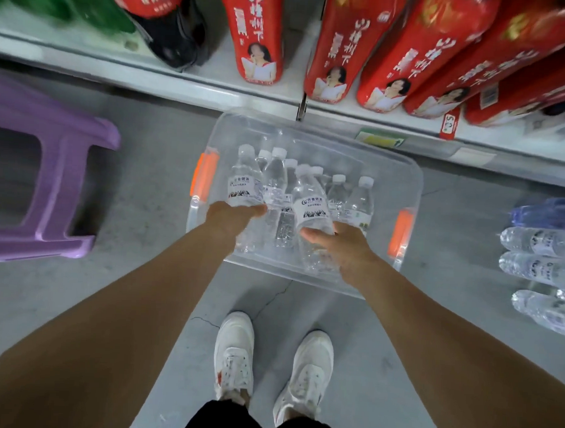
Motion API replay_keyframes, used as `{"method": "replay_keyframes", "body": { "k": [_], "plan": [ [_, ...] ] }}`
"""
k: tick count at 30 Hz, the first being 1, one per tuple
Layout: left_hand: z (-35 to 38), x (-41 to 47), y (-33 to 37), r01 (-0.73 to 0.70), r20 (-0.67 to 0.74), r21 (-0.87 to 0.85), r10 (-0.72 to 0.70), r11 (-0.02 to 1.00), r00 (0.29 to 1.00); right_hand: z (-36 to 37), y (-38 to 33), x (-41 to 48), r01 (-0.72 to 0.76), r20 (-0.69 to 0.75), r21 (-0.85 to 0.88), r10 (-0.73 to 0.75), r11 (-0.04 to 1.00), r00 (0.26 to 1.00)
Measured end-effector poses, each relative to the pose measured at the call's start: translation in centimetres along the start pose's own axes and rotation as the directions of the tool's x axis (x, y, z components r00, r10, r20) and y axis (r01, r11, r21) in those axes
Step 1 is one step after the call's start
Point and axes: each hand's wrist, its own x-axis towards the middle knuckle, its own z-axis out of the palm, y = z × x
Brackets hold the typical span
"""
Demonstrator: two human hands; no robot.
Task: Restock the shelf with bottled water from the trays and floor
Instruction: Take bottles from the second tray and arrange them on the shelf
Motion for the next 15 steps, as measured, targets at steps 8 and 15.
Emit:
{"method": "replay_keyframes", "body": {
  "k": [8, 15],
  "plan": [
    [-3.6, -16.0, -0.3, 0.075, 0.194, -0.21, -0.034, 0.975, 0.98, -2.1, -2.2, -14.3, 0.012, 0.01, 0.184, -0.014, 0.983, 1.0],
    [-7.5, -31.8, 2.3, -0.146, 0.23, -0.181, 0.186, 0.973, 0.955, -3.0, -6.3, -29.5, 0.06, 0.023, 0.333, -0.072, 0.941, 0.997]
  ]
}}
